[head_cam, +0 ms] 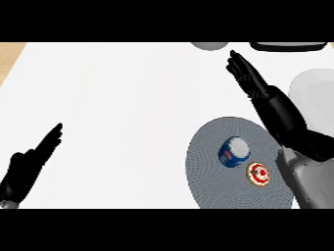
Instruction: Pick the can from the placemat and place it in the plate
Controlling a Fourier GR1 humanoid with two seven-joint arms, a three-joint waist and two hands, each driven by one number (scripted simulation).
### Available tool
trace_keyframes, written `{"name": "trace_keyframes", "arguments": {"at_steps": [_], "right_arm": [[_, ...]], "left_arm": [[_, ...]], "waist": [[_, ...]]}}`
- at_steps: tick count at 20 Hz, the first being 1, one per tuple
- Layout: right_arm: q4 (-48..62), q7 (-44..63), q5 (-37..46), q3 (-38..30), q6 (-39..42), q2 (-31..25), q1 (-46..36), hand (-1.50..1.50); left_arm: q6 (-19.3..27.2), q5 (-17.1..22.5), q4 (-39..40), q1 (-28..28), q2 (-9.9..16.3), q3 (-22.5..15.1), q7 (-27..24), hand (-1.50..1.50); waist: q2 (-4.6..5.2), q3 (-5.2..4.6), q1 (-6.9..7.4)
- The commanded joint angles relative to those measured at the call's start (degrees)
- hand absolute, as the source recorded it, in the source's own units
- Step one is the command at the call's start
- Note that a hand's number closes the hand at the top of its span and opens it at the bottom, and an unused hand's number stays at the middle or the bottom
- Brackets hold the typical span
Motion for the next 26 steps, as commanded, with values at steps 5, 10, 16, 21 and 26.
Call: {"name": "trace_keyframes", "arguments": {"at_steps": [5, 10, 16, 21, 26], "right_arm": [[2.98, 15.05, -3.4, 4.28, -9.03, 14.14, -1.69, -1.5], [3.51, 13.3, 25.3, 17.92, -10.14, -0.05, -0.98, 1.5], [3.88, 3.45, 26.87, 21.84, -17.47, 4.71, 15.75, -1.5], [-4.45, 6.56, 34.06, 18.98, -19.92, -0.99, 14.54, -1.5], [-17.9, 22.17, 37.02, 16.39, -11.62, -4.67, 10.78, -1.5]], "left_arm": [[6.48, -1.78, -2.24, -11.38, -5.02, 4.39, -1.11, 0.0], [5.85, -0.3, -2.56, -12.91, -6.15, 4.54, -0.1, 0.0], [7.7, -3.84, -0.54, -15.68, -10.65, 3.65, 1.22, 0.0], [7.56, -4.46, 0.91, -19.45, -10.54, 5.17, 4.17, 0.0], [4.9, -4.56, 5.76, -18.53, -12.55, 6.25, -1.04, 0.0]], "waist": [[-0.46, -1.49, -0.8], [-0.72, -1.53, -1.64], [-0.5, -1.38, -1.04], [-0.61, -1.39, -1.38], [-0.55, -1.46, -1.21]]}}
